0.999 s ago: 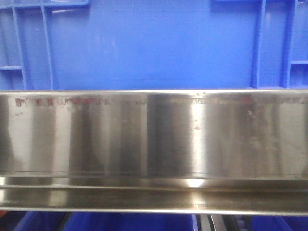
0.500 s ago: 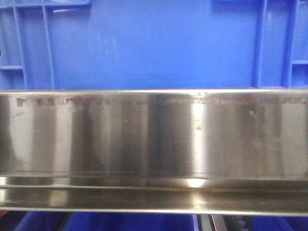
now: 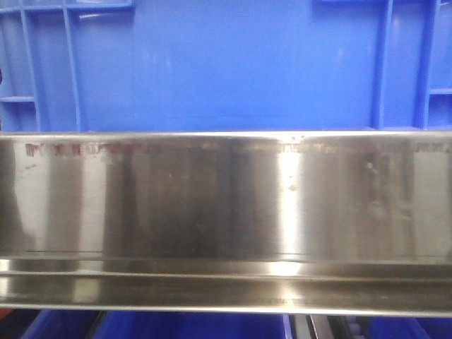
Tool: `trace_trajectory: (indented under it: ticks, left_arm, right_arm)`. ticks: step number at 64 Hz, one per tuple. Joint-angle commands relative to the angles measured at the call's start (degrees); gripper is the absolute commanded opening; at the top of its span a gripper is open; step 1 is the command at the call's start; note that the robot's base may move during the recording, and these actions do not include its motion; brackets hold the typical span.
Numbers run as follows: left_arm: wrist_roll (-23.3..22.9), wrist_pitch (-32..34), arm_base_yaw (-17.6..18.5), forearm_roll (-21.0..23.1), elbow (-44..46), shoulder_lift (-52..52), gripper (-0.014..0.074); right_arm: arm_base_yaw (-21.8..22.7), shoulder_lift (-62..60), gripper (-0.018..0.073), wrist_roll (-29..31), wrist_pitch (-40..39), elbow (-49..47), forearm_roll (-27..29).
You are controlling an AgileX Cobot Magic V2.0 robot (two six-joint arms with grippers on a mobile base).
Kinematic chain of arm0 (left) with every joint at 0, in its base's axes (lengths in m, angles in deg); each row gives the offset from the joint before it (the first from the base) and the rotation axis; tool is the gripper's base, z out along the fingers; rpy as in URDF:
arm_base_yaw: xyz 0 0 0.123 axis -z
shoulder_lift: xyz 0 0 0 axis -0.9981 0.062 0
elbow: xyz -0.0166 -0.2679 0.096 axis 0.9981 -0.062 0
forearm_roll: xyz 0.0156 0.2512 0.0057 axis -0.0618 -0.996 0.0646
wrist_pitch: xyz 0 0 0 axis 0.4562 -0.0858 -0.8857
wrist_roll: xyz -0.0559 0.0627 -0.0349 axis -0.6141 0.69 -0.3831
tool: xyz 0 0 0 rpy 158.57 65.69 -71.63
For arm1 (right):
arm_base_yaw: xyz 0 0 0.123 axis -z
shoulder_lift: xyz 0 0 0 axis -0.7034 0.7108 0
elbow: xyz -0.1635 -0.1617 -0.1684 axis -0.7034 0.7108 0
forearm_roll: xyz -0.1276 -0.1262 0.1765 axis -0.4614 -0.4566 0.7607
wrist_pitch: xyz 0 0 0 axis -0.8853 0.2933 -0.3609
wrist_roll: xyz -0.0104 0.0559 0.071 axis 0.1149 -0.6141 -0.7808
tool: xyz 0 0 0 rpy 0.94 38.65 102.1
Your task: Place cylindrical capacitor in blue bin on shelf
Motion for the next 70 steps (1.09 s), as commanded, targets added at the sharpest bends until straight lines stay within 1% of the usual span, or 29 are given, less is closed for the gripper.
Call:
trace_trajectory:
  ticks: [1,70]
  left_arm:
    - [-0.2,0.91,-0.23,0.4,0.08,-0.33,-0.0111]
    - [-0.2,0.91,-0.23,0.4,0.08,-0.33,-0.0111]
  right_arm:
    - [0.37,-0.04,-0.0162,-0.02,-0.44,0.16,0.56]
    - [0.37,-0.04,-0.0162,-0.02,-0.44,0.16,0.56]
